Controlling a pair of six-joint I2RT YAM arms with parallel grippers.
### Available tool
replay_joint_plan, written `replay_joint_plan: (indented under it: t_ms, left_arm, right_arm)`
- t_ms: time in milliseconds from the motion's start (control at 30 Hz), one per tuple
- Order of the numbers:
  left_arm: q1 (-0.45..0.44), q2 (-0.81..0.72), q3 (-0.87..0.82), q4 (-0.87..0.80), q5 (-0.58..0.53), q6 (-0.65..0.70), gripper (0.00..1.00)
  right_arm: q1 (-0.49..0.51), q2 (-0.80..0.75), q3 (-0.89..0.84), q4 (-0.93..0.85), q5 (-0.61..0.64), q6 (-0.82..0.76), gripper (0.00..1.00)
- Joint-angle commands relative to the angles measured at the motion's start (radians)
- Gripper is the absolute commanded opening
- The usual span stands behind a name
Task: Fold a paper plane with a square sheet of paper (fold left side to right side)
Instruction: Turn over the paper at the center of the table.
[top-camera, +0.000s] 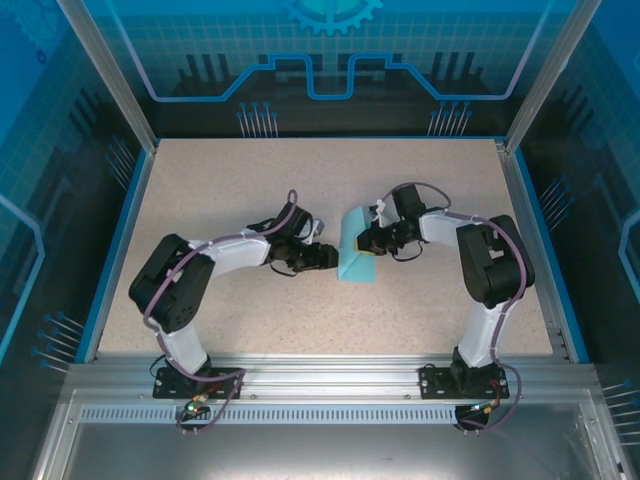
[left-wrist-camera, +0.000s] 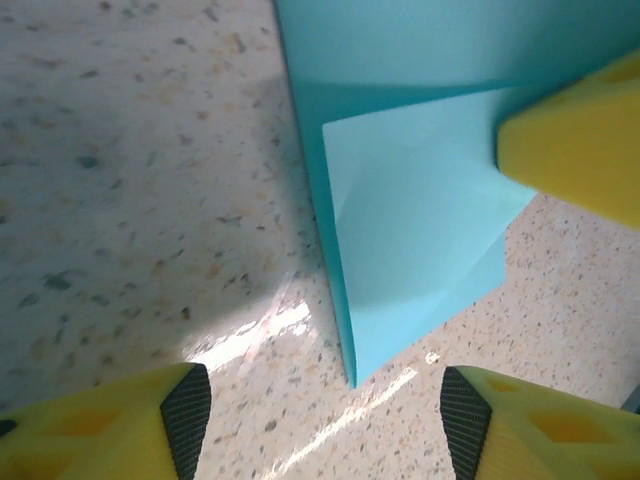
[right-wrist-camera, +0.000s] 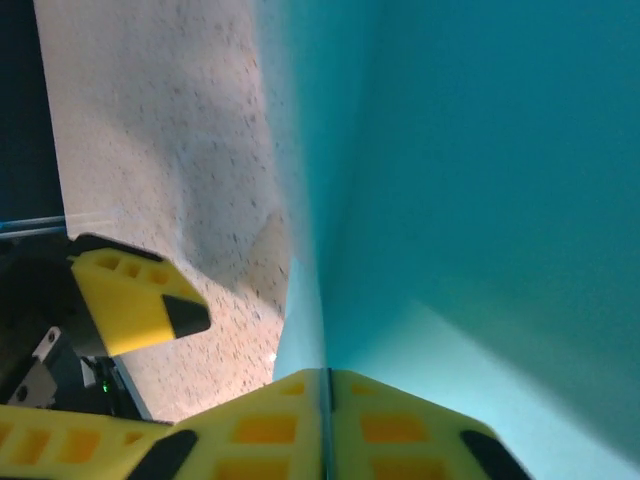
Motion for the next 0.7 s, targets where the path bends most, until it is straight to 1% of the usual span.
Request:
replay_joint_plan:
  t_ms: [0,67,200,300,367,400,500,667]
  left_arm:
    - [0.042,-0.124,-0.048,0.063,0.019,-0.064,0.72]
    - [0.058,-0.195,-0.075,0.085,0.028,-0.088,0.75]
    - [0.072,-0.348,-0.113,0.164,0.078,-0.136,0.85]
    - [0.073,-0.449,-0.123,0.251,0.151,-0.16,0.91]
    - [0.072,-0.506,-0.125,0.311,0.189,-0.177,0.94]
    - [0.073,-0.531,-0.123,0.339,0.208,-0.183,0.96]
    - [0.071,-0.582,-0.11,0.408,0.265,-0.205,0.98]
    - [0.061,-0.6,-0.074,0.423,0.292,-0.211,0.98]
  right_arm:
    - [-0.018,-0.126,-0.046,0.131,-0.03,0.008,0.03]
    - [-0.044,-0.207,-0.071,0.178,-0.072,0.016,0.01]
    - [-0.093,-0.363,-0.088,0.248,-0.204,0.056,0.03]
    - [-0.098,-0.445,-0.064,0.258,-0.305,0.085,0.03]
    - [-0.092,-0.488,-0.044,0.262,-0.349,0.109,0.03]
    - [-0.087,-0.51,-0.034,0.262,-0.362,0.12,0.03]
    - [-0.063,-0.565,-0.007,0.261,-0.383,0.145,0.04]
    - [-0.003,-0.613,0.029,0.291,-0.395,0.188,0.04]
